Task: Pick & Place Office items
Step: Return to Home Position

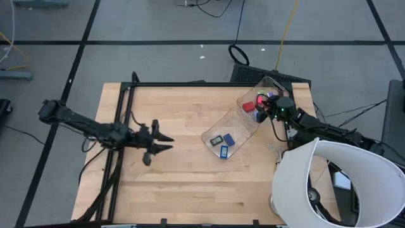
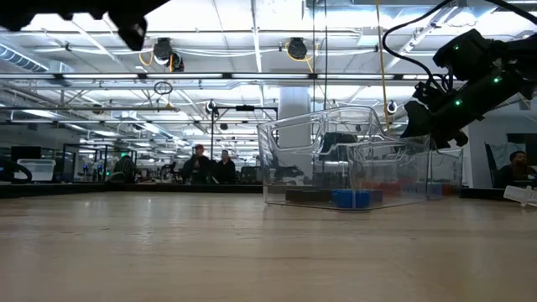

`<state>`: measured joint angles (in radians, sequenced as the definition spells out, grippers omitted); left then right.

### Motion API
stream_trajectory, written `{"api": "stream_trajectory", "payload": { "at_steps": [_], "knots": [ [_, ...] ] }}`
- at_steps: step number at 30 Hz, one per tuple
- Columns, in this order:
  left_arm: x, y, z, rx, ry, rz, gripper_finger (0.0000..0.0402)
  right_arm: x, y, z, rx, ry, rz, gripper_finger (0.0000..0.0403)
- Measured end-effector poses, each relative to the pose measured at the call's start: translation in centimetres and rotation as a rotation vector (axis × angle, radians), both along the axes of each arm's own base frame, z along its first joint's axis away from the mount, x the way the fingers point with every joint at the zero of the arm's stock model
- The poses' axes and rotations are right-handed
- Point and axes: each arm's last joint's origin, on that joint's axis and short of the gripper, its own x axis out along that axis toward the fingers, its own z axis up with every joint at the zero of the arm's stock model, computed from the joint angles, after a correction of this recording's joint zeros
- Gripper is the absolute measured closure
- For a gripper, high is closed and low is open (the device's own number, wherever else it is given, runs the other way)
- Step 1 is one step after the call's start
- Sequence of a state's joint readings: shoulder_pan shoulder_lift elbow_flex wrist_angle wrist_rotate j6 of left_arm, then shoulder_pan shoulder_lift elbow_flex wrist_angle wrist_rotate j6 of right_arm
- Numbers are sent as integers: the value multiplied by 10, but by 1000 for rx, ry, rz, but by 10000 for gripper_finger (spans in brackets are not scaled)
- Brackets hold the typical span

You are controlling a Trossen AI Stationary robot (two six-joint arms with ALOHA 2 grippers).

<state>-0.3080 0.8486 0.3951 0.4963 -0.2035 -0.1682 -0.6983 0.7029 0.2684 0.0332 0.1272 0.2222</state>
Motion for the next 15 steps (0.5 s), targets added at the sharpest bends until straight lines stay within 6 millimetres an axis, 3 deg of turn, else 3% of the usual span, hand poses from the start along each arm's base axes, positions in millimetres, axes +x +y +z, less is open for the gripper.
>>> {"api": "stream_trajectory", "payload": {
  "at_steps": [10,15],
  "knots": [
    [-47,15,-21,-32,-140,2,279,0,0,0,0,-1,-1,190],
    [-65,21,-19,-6,-218,9,279,0,0,0,-1,1,0,190]
  ]
}}
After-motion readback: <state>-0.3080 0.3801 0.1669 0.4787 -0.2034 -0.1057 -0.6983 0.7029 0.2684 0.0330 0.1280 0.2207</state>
